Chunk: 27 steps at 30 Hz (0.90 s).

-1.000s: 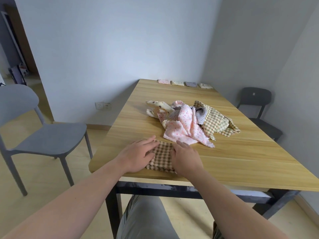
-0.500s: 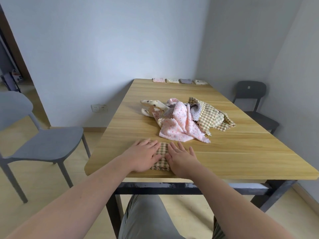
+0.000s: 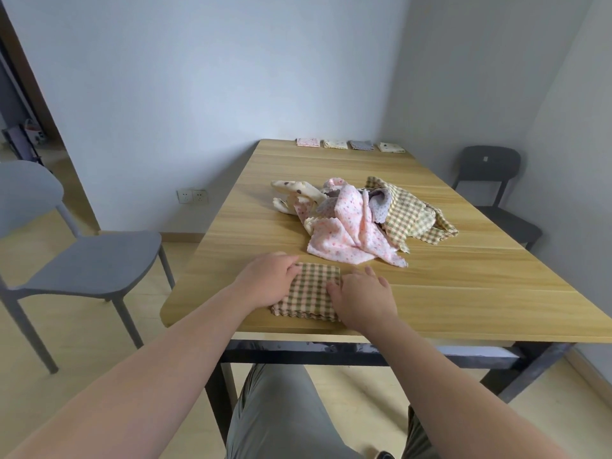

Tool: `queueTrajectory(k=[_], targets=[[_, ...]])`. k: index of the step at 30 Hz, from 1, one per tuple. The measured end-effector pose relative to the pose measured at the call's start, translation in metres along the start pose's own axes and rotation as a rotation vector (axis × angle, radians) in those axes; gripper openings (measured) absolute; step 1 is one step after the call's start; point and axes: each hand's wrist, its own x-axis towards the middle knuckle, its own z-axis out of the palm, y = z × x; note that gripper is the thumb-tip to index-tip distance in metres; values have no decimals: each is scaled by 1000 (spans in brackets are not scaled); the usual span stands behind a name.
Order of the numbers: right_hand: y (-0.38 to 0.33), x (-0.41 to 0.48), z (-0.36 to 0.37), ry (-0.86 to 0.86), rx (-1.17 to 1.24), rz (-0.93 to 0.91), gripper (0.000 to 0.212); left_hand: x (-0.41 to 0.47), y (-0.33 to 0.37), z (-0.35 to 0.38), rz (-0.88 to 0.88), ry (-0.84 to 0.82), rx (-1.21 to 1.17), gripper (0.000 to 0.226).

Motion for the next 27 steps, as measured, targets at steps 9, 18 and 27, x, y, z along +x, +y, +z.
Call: queueTrajectory(k=[9,18,27], targets=[[-12,40,-7,3,572,-74,27,43,-20,-37,-112,-371,-229,41],[-46,150,-58,-129,790,-243,34,103,-61,-90,-260,-261,-642,28],[-136,203,-190,-616,765,-174,23,79,-63,-261,-530,-28,-938,20]])
